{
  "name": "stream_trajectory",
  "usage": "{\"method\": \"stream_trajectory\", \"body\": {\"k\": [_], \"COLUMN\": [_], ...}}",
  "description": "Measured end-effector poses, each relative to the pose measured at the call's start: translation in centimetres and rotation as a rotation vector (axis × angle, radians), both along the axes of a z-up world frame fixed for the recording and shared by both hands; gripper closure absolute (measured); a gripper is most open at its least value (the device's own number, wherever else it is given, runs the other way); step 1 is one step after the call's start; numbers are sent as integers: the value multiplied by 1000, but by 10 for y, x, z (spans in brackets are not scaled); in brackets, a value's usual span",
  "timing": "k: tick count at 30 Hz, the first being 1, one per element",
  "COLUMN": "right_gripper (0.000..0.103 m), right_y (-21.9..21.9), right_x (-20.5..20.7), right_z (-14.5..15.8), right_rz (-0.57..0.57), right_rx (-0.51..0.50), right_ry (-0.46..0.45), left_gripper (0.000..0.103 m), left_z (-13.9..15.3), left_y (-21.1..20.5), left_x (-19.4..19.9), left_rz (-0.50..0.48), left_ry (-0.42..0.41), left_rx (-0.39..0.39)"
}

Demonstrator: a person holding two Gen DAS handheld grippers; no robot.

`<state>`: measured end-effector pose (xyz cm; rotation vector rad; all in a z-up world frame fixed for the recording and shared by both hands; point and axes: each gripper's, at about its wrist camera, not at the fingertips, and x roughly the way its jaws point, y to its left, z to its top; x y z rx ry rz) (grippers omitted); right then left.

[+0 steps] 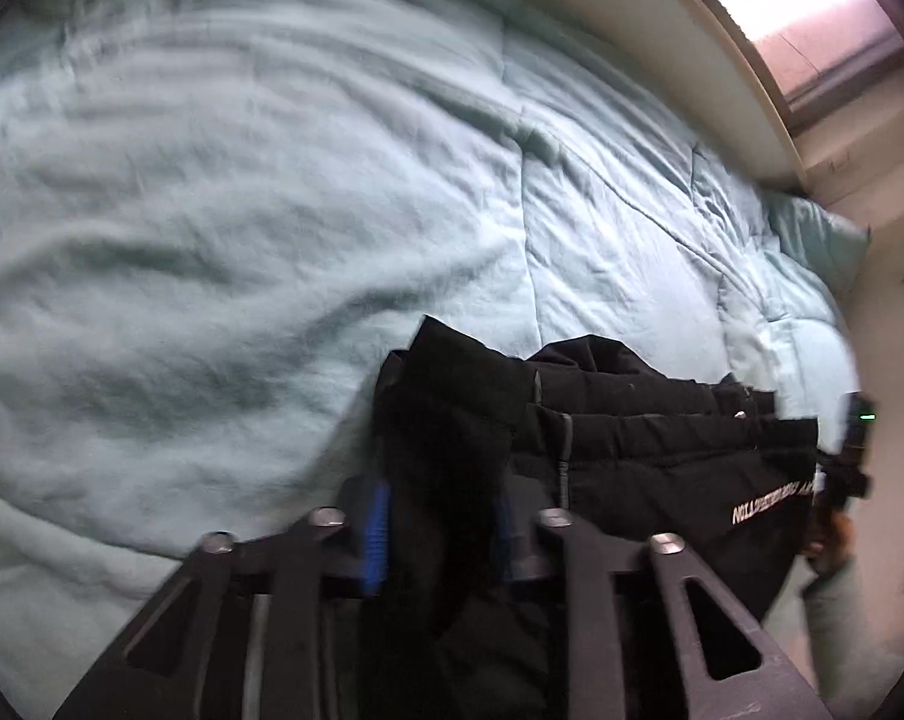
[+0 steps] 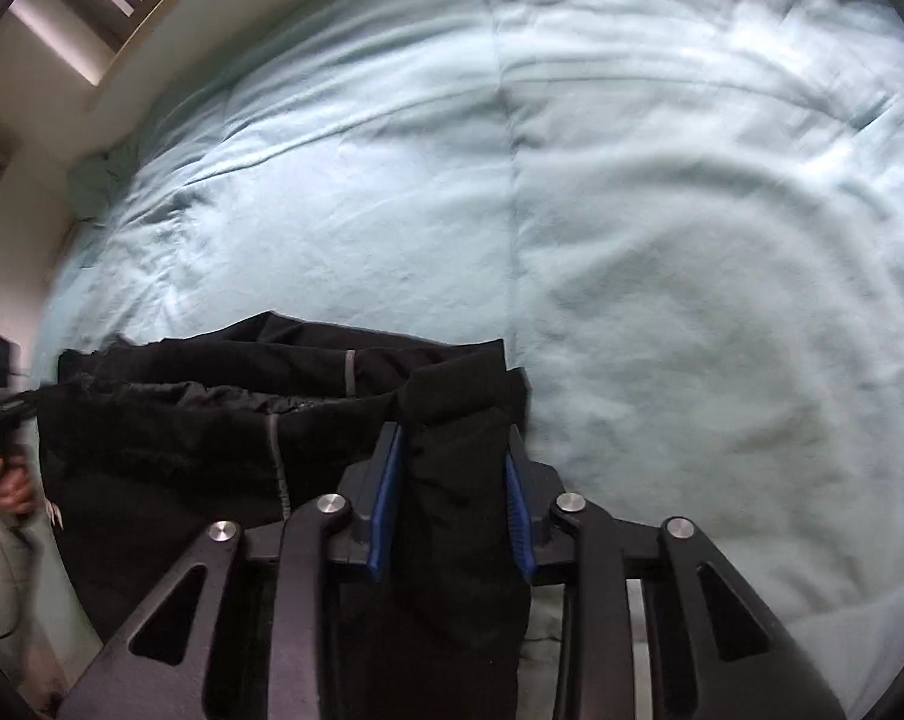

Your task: Fold large clothes

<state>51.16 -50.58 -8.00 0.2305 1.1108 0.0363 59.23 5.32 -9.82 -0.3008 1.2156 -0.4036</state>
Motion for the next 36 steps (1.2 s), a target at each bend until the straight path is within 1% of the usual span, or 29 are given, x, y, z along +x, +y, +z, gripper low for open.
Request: {"method": "stream_trajectory", "body": {"k": [1, 3, 5, 7, 8, 9, 10, 11, 12, 13, 14, 16, 17, 18, 19, 20, 21, 22, 24, 26, 28, 29, 30, 31, 32, 34, 36], "right_gripper": [77, 78, 80, 80, 80, 81, 91, 92, 92, 92, 92, 92, 92, 88, 76, 66, 46, 42, 42, 42, 42, 42, 56, 82, 83, 87, 91], "right_y": [7, 16, 21, 21, 21, 21, 19, 18, 10, 2, -9, -15, -14, -10, -9, -7, -7, -6, -7, -14, -17, -18, -17, -12, -5, 8, 11], "right_x": [-10, -25, -38, -36, -32, -23, -9, 3, 16, 27, 42, 55, 54, 50, 44, 39, 33, 28, 25, 30, 43, 51, 56, 57, 54, 41, 27], "right_z": [10, 26, 52, 76, 83, 89, 96, 97, 94, 87, 71, 45, 34, 26, 22, 19, 17, 15, 16, 12, 2, -7, -10, -12, -9, 9, 35], "right_rz": [-9, -39, -76, -91, -94, -100, -136, -175, -204, -217, -223, -207, -190, -168, -147, -138, -126, -118, -105, -111, -98, -89, -78, -54, -44, -49, -77], "right_rx": [-60, -141, -217, -270, -278, -288, -336, -386, -385, -336, -240, -125, -76, -40, -18, -6, 12, 17, 5, 10, 41, 61, 74, 79, 52, -60, -122], "right_ry": [-45, -93, -152, -205, -218, -228, -247, -248, -235, -209, -156, -72, -43, -30, -25, -25, -29, -43, -51, -44, -20, 8, 20, 17, 7, -56, -126], "left_gripper": [89, 90, 90, 90, 90, 89, 89, 89, 90, 90, 90, 89, 89, 89, 88, 88, 88, 88, 87, 87, 87, 87, 87, 88, 88, 88, 88], "left_z": [8, 31, 58, 83, 93, 95, 92, 78, 64, 43, 23, -10, -19, -21, -21, -21, -21, -21, -22, -22, -20, -19, -18, -15, -11, 1, 22], "left_y": [1, 8, 19, 28, 31, 30, 27, 24, 23, 20, 16, 6, 4, 3, 5, 8, 11, 12, 12, 8, 5, 4, 5, 5, 8, 7, 8], "left_x": [-7, -21, -28, -28, -24, -17, -11, 1, 9, 19, 25, 32, 31, 29, 28, 29, 30, 30, 31, 30, 30, 30, 28, 27, 24, 20, 16], "left_rz": [6, 53, 95, 130, 151, 164, 173, 188, 196, 211, 216, 205, 201, 200, 201, 203, 203, 201, 192, 185, 185, 189, 195, 201, 209, 217, 223], "left_ry": [-35, -93, -157, -221, -248, -255, -251, -216, -178, -124, -80, -10, 2, -5, -12, -9, -2, 1, 4, -1, -4, -6, -10, -18, -24, -45, -97], "left_rx": [-4, -12, -65, -112, -131, -120, -93, -52, -41, -19, 12, 60, 58, 53, 42, 23, 7, -2, -1, 16, 27, 31, 32, 32, 34, 28, -2]}}
